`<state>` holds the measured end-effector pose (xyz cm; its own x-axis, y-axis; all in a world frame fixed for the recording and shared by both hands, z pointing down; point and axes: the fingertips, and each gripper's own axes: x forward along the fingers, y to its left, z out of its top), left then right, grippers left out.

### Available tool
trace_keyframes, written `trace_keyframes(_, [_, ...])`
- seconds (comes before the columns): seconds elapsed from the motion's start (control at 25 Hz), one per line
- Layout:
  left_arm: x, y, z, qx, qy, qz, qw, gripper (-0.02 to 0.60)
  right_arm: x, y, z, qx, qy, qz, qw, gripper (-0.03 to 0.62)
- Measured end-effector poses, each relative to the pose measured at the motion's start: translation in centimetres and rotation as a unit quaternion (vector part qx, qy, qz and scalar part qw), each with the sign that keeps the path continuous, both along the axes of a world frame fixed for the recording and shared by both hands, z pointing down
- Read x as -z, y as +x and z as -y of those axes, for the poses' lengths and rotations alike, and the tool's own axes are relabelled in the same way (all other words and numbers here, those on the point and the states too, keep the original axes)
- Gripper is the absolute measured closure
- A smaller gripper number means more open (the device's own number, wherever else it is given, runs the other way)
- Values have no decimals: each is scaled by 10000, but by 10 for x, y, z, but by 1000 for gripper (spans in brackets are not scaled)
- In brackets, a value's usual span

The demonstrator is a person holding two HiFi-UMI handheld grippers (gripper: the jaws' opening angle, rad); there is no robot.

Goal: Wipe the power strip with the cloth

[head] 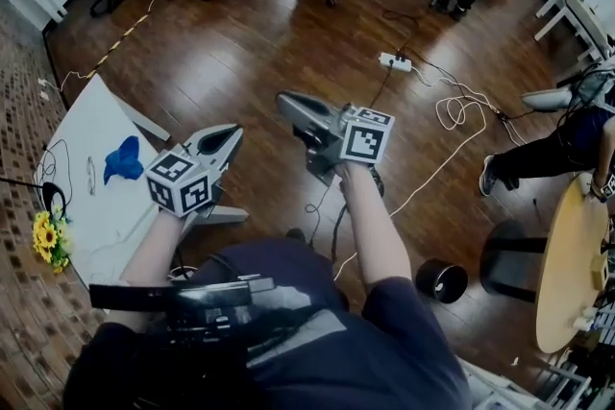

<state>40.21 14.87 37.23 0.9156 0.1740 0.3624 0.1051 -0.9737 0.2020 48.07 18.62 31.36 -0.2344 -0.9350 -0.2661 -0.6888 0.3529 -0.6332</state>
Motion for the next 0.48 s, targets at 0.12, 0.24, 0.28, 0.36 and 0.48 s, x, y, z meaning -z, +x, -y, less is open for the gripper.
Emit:
trace_keyframes(0.12, [4, 25, -12, -257, 23, -23, 9997, 591, -2, 13, -14, -124, -145, -300, 9994, 599])
trace_keyframes(0.24, [13, 47, -14, -343, -140, -143, 9992, 591, -5, 22, -27, -341, -531, -833, 9945, 599])
trace_keyframes(0.28, [15, 54, -13, -324, -175, -189, 9991, 591, -5, 23, -30, -333, -585, -971, 9930, 599])
trace_keyframes(0.36, [22, 70, -10, -281, -193, -297, 9990, 591, 0, 26, -33, -275, -652, -1253, 9896, 599])
trace_keyframes(0.48, [31, 93, -3, -267, -193, -360, 9988, 591, 17, 34, -28, -339, -698, -1841, 9798, 599])
